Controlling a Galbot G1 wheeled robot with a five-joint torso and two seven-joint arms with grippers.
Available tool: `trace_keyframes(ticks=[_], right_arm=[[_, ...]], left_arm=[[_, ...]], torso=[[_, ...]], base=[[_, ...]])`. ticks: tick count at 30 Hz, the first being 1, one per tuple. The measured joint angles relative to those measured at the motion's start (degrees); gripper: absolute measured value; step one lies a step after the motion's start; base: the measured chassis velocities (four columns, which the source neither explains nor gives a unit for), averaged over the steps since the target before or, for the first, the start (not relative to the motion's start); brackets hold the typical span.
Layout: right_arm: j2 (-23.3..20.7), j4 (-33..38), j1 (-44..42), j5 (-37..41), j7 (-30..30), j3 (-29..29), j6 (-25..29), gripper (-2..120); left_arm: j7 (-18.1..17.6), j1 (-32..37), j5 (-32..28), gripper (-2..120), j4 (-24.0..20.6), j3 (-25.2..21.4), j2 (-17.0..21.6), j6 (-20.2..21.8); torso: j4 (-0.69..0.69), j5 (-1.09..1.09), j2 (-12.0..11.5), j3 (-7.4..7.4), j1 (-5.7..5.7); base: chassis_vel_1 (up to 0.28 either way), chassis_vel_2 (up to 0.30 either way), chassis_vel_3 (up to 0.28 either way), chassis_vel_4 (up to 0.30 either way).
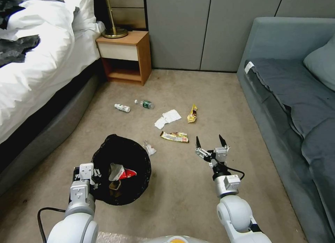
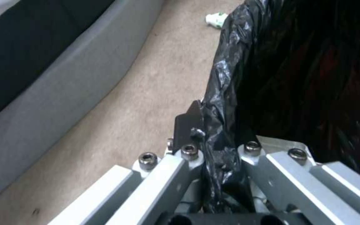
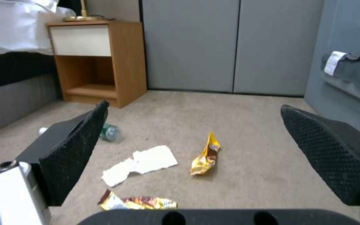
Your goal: Pick up the trash bin, then pick up the garbage from the floor and place it into the trash bin.
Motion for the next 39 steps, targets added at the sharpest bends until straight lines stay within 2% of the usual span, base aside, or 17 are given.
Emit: trace_keyframes(ticks=[27, 39], right_arm=[[0.2, -0.9, 0.1, -1.2, -1.0, -0.7, 0.7, 100], [0.3, -2.0, 0.2, -2.0, -2.4, -0.8, 2.2, 100]], left_arm=[[0.0, -0.5, -0.4, 1, 0.2, -0.4, 0.0, 0.0], [0.0, -0.8, -0.5, 1, 0.5, -0.4, -0.1, 0.1]], torso=[[0.01, 0.0, 0.0, 0.0, 0.0], [0.0, 0.0, 0.0, 0.0, 0.0]], base=[[-0.143, 0.14, 0.14, -0.139], [-0.031, 0.023, 0.023, -0.021]])
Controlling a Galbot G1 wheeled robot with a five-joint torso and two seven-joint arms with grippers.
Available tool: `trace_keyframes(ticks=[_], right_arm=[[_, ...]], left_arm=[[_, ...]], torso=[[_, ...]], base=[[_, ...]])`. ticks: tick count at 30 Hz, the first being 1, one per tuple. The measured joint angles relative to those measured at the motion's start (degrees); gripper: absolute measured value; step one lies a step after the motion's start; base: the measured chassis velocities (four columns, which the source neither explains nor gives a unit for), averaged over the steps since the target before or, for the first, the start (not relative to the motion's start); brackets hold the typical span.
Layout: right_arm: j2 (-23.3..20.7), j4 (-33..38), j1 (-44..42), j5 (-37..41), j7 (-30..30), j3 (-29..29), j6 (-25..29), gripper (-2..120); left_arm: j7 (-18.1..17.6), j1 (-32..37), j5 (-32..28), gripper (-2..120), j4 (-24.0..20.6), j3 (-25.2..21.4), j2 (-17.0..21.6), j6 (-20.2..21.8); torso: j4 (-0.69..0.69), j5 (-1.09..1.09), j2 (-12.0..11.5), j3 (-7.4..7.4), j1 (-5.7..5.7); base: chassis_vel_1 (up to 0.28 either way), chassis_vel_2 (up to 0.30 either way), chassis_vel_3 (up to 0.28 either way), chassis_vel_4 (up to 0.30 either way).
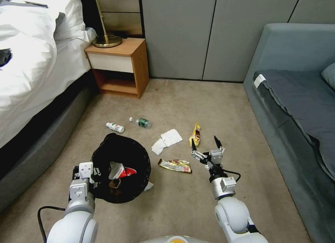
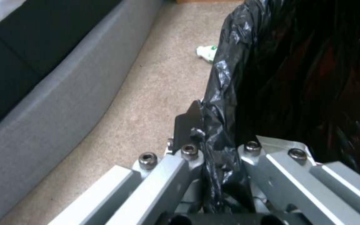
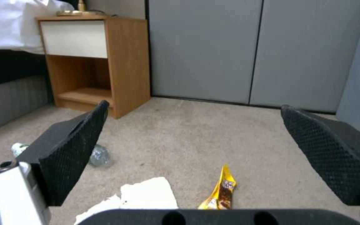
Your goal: Pick up the trash bin, then pick up the garbage from the floor and place it into the trash bin.
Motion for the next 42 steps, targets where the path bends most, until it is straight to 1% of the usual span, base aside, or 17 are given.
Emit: trace_keyframes(ticks=[9, 12, 14, 16, 19, 20, 22, 24, 26, 27, 30, 31, 34, 35, 39, 41, 42], right_arm=[[-1.0, -3.4, 3.0, -3.5, -2.1, 0.2, 2.0, 100], [-1.9, -5.1, 4.5, -4.6, -2.7, -0.4, 1.8, 100], [-3.4, -7.7, 6.9, -5.5, -3.6, -2.0, 0.3, 100], [-3.7, -8.3, 7.3, -5.7, -3.8, -2.3, 0.1, 100], [-5.2, -13.3, 11.4, -7.2, -5.9, -5.3, -2.0, 100], [-5.2, -13.3, 11.4, -7.2, -5.9, -5.3, -2.0, 100], [-5.7, -17.0, 14.3, -9.4, -8.4, -7.2, -3.0, 100], [-5.7, -17.6, 14.8, -9.8, -8.8, -7.5, -3.1, 100], [-5.5, -27.3, 20.5, -16.1, -13.6, -10.3, -1.8, 100], [-5.5, -27.3, 20.5, -16.1, -13.6, -10.3, -1.8, 100], [-4.7, -34.2, 23.2, -19.2, -15.8, -11.0, 0.1, 100], [-4.7, -34.2, 23.2, -19.2, -15.8, -11.0, 0.1, 100], [-4.2, -39.1, 25.2, -21.1, -17.5, -11.0, 1.6, 100], [-4.2, -39.1, 25.2, -21.1, -17.5, -11.0, 1.6, 100], [-3.7, -43.2, 26.9, -22.9, -18.5, -10.8, 2.7, 100], [-3.1, -46.3, 28.0, -25.0, -19.0, -9.5, 4.0, 100], [-3.1, -46.3, 28.0, -25.0, -19.0, -9.5, 4.0, 100]], left_arm=[[0.0, 0.4, -0.1, 1, 0.0, -0.3, 0.0, 0.0], [0.0, 0.4, -0.1, 1, 0.1, -0.3, 0.0, 0.0], [0.0, 0.4, 0.0, 1, 0.4, -0.3, -0.1, 0.0], [0.0, 0.4, 0.0, 1, 0.5, -0.3, -0.1, 0.0], [-0.1, 0.2, 0.4, 1, 1.0, -0.2, -0.4, 0.0], [-0.1, 0.2, 0.4, 1, 1.0, -0.2, -0.4, 0.0], [-0.1, 0.1, 0.6, 1, 1.3, -0.2, -0.6, 0.0], [-0.1, 0.0, 0.6, 1, 1.3, -0.2, -0.6, 0.1], [-0.1, 0.1, 0.7, 1, 1.7, -0.6, -0.8, 0.2], [-0.1, 0.1, 0.7, 1, 1.7, -0.6, -0.8, 0.2], [-0.2, 0.4, 0.8, 1, 1.7, -0.9, -0.8, 0.2], [-0.2, 0.4, 0.8, 1, 1.7, -0.9, -0.8, 0.2], [-0.2, 0.4, 0.9, 1, 1.9, -1.0, -0.9, 0.2], [-0.2, 0.4, 0.9, 1, 1.9, -1.0, -0.9, 0.2], [-0.2, 0.5, 1.1, 1, 1.9, -0.9, -1.2, 0.2], [-0.2, 0.6, 1.2, 1, 1.9, -0.8, -1.3, 0.2], [-0.2, 0.6, 1.2, 1, 1.9, -0.8, -1.3, 0.2]], torso=[[0.0, 0.01, 0.0, 0.0, 0.0], [0.0, 0.0, 0.0, 0.0, 0.0], [0.0, 0.0, 0.0, 0.0, 0.0], [0.0, 0.0, 0.0, 0.0, 0.0], [0.01, 0.0, 0.0, 0.0, 0.0], [0.01, 0.0, 0.0, 0.0, 0.0], [0.0, 0.01, 0.0, 0.0, 0.0], [0.0, 0.01, 0.0, 0.0, 0.0], [0.01, 0.0, 0.0, 0.0, 0.0], [0.01, 0.0, 0.0, 0.0, 0.0], [0.0, 0.0, 0.0, 0.0, 0.0], [0.0, 0.0, 0.0, 0.0, 0.0], [0.0, 0.0, 0.0, 0.0, 0.0], [0.0, 0.0, 0.0, 0.0, 0.0], [0.0, 0.0, 0.0, 0.0, 0.0], [0.0, 0.0, 0.0, 0.0, 0.0], [0.0, 0.0, 0.0, 0.0, 0.0]], base=[[0.0, 0.0, 0.0, 0.0], [0.0, 0.0, 0.0, 0.0], [0.0, 0.0, 0.0, 0.0], [0.0, 0.0, 0.0, 0.0], [0.0, 0.0, 0.0, 0.0], [0.0, 0.0, 0.0, 0.0], [0.0, 0.0, 0.0, 0.0], [0.0, 0.0, 0.0, 0.0], [0.0, 0.0, 0.0, 0.0], [0.0, 0.0, 0.0, 0.0], [0.0, 0.0, 0.0, 0.0], [0.0, 0.0, 0.0, 0.0], [0.0, 0.0, 0.0, 0.0], [0.0, 0.0, 0.0, 0.0], [0.0, 0.0, 0.0, 0.0], [0.0, 0.0, 0.0, 0.0], [0.0, 0.0, 0.0, 0.0]])
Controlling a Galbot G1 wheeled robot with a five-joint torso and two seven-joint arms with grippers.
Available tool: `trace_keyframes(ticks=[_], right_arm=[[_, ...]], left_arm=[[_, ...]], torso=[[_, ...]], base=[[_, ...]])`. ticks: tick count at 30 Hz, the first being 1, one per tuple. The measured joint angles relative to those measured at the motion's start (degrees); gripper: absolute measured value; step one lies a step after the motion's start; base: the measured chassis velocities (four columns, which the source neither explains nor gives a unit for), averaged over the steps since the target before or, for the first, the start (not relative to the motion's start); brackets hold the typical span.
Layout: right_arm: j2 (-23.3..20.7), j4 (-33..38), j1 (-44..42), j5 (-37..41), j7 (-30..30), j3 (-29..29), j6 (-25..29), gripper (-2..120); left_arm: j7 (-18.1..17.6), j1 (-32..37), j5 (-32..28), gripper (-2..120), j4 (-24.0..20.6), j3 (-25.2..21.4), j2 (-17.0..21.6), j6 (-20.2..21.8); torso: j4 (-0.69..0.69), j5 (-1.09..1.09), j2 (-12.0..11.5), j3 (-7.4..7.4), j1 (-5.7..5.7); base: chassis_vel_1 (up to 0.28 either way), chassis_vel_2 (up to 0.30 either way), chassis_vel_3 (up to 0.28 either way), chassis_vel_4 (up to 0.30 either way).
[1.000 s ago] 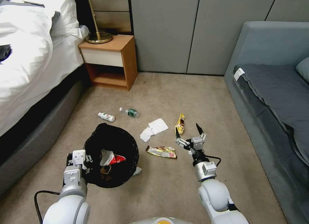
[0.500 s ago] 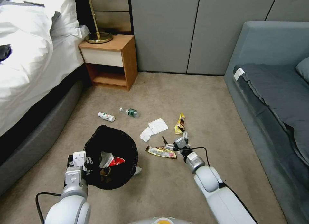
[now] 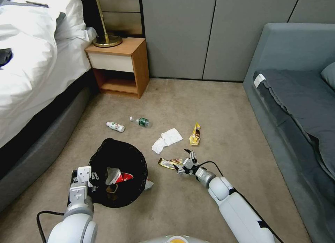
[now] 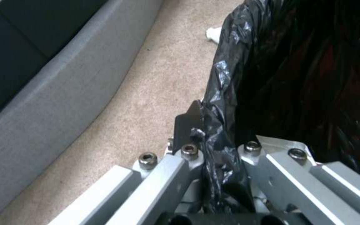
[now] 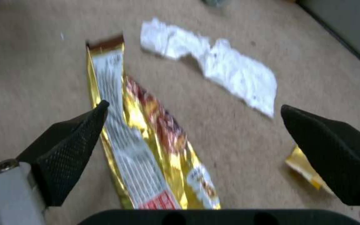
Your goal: Pick up the trash bin, then pick up the garbage from the floor and place it into the trash bin.
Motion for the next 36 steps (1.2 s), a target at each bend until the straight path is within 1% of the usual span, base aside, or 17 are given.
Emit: trace_keyframes(ticks=[3, 4, 6, 7, 10, 18, 28, 30, 31, 34, 35, 36], right_arm=[[1.0, -4.3, 1.5, -2.9, -0.1, 2.2, 1.7, 100], [1.0, -4.3, 1.5, -2.9, -0.1, 2.2, 1.7, 100], [1.6, -7.1, 2.4, -4.5, -0.1, 3.6, 2.3, 100], [1.6, -7.1, 2.4, -4.5, -0.1, 3.6, 2.3, 100], [2.5, -10.1, 3.6, -6.0, 0.3, 5.2, 2.7, 100], [3.5, -12.2, 5.1, -6.5, 0.5, 5.9, 2.8, 100], [6.0, -14.9, 5.7, -6.3, 0.5, 5.5, 2.9, 100], [6.6, -15.6, 5.6, -6.1, 0.5, 5.7, 2.9, 95], [6.6, -15.6, 5.6, -6.1, 0.5, 5.7, 2.9, 95], [7.5, -16.4, 5.3, -5.7, 0.5, 5.7, 2.9, 82], [7.5, -16.4, 5.3, -5.7, 0.5, 5.7, 2.9, 82], [7.8, -16.8, 5.2, -5.5, 0.5, 5.8, 2.9, 78]], left_arm=[[0.0, 0.1, 0.1, 1, 0.0, 0.0, -0.1, 0.0], [0.0, 0.1, 0.1, 1, 0.0, 0.0, -0.1, 0.0], [0.0, 0.3, 0.2, 1, 0.0, 0.1, -0.2, -0.1], [0.0, 0.3, 0.2, 1, 0.0, 0.1, -0.2, -0.1], [0.0, 0.6, 0.3, 1, 0.0, 0.2, -0.3, -0.2], [0.0, 1.0, 0.5, 1, -0.1, 0.3, -0.4, -0.3], [0.0, 1.7, 0.7, 1, -0.7, 0.1, -0.5, -0.7], [0.0, 1.8, 0.7, 1, -0.7, 0.1, -0.5, -0.8], [0.0, 1.8, 0.7, 1, -0.7, 0.1, -0.5, -0.8], [0.0, 1.9, 0.6, 1, -0.7, 0.0, -0.5, -0.8], [0.0, 1.9, 0.6, 1, -0.7, 0.0, -0.5, -0.8], [0.0, 1.9, 0.6, 1, -0.7, 0.1, -0.5, -0.9]], torso=[[0.0, 0.0, 0.0, 0.0, 0.0], [0.0, 0.0, 0.0, 0.0, 0.0], [0.0, 0.0, 0.0, 0.0, 0.0], [0.0, 0.0, 0.0, 0.0, 0.0], [0.0, 0.0, 0.0, 0.0, 0.0], [0.0, 0.0, 0.0, 0.0, 0.0], [0.0, 0.0, 0.0, 0.0, 0.0], [0.0, 0.0, 0.0, -0.01, 0.0], [0.0, 0.0, 0.0, -0.01, 0.0], [0.0, -0.01, 0.0, -0.01, 0.0], [0.0, -0.01, 0.0, -0.01, 0.0], [-0.01, -0.01, 0.0, -0.01, 0.0]], base=[[0.0, 0.0, 0.0, 0.0], [0.0, 0.0, 0.0, 0.0], [0.0, 0.0, 0.0, 0.0], [0.0, 0.0, 0.0, 0.0], [0.0, 0.0, 0.0, 0.0], [0.0, 0.0, 0.0, 0.0], [0.0, 0.0, 0.0, 0.0], [0.0, 0.0, 0.0, 0.0], [0.0, 0.0, 0.0, 0.0], [0.0, 0.0, 0.0, 0.0], [0.0, 0.0, 0.0, 0.0], [0.0, 0.0, 0.0, 0.0]])
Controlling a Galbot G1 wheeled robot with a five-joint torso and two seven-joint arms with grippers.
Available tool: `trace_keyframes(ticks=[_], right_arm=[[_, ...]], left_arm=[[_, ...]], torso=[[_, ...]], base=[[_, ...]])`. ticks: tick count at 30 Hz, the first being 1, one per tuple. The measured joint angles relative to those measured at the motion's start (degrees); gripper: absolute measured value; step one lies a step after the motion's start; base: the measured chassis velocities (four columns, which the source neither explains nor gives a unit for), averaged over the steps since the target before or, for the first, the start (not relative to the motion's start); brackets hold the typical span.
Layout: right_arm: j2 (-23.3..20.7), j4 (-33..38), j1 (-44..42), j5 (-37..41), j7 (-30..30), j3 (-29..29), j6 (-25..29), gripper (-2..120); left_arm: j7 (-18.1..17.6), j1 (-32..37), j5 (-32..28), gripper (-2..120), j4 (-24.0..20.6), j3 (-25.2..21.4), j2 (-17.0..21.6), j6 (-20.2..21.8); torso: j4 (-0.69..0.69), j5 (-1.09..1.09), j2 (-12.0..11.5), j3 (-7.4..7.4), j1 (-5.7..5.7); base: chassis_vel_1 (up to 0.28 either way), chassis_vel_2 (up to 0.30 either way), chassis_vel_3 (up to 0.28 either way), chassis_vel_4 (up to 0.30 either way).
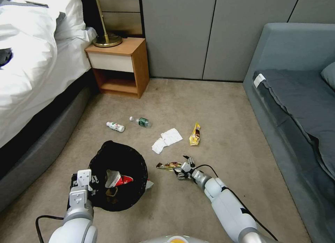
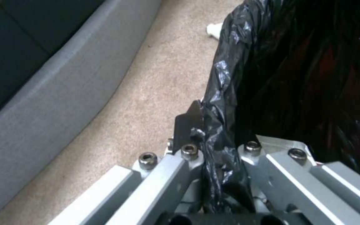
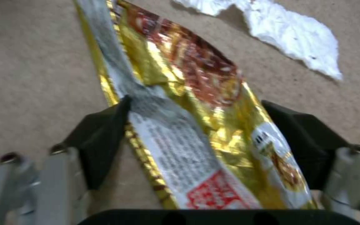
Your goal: Pick up the trash bin, then pick up the garbage from the floor and place it into the trash bin.
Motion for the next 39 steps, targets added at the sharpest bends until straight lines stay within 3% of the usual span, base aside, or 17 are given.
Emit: trace_keyframes(ticks=[5, 7, 9, 11, 20, 32, 39], right_arm=[[1.3, -2.7, 0.4, 0.3, -0.1, 1.9, 0.1, 57], [1.3, -3.2, 0.5, 0.5, -0.2, 2.3, 0.1, 54], [1.2, -3.6, 0.5, 1.2, -0.2, 2.7, 0.1, 42], [1.2, -3.5, 0.3, 1.4, -0.3, 2.8, 0.1, 39], [0.5, -1.7, -0.9, 2.9, 0.0, 2.8, -0.4, 3], [-0.5, 2.1, -3.2, 6.0, 1.5, 1.9, -0.6, 0], [-2.7, 14.4, -7.2, 13.6, 3.6, -1.2, -1.2, 0]], left_arm=[[0.0, 0.2, -0.2, 1, -0.2, 0.0, 0.0, -0.2], [0.0, 0.4, -0.2, 1, -0.3, -0.1, 0.1, -0.3], [0.0, 0.5, -0.3, 1, -0.3, -0.3, 0.2, -0.5], [0.0, 0.5, -0.3, 1, -0.3, -0.3, 0.2, -0.5], [0.0, -0.2, -0.3, 1, -0.2, 0.3, 0.0, -0.4], [0.0, -0.5, 0.1, 1, 0.0, 1.1, 0.1, -0.3], [0.0, -0.9, 0.1, 1, 0.3, 1.4, 0.3, -0.2]], torso=[[0.02, 0.03, 0.0, -0.01, 0.0], [0.02, 0.04, 0.0, -0.01, 0.0], [0.04, 0.04, 0.0, -0.01, 0.0], [0.04, 0.05, 0.0, 0.0, -0.01], [0.01, 0.0, 0.0, 0.01, 0.0], [-0.01, 0.0, 0.0, 0.01, 0.0], [-0.01, 0.02, 0.0, 0.01, 0.0]], base=[[0.0, 0.0, 0.0, 0.0], [0.0, 0.0, 0.0, 0.0], [0.0, 0.0, 0.0, 0.0], [0.0, 0.0, 0.0, 0.0], [0.0, 0.0, 0.0, 0.0], [0.0, 0.0, 0.0, 0.0], [0.0, 0.0, 0.0, 0.0]])
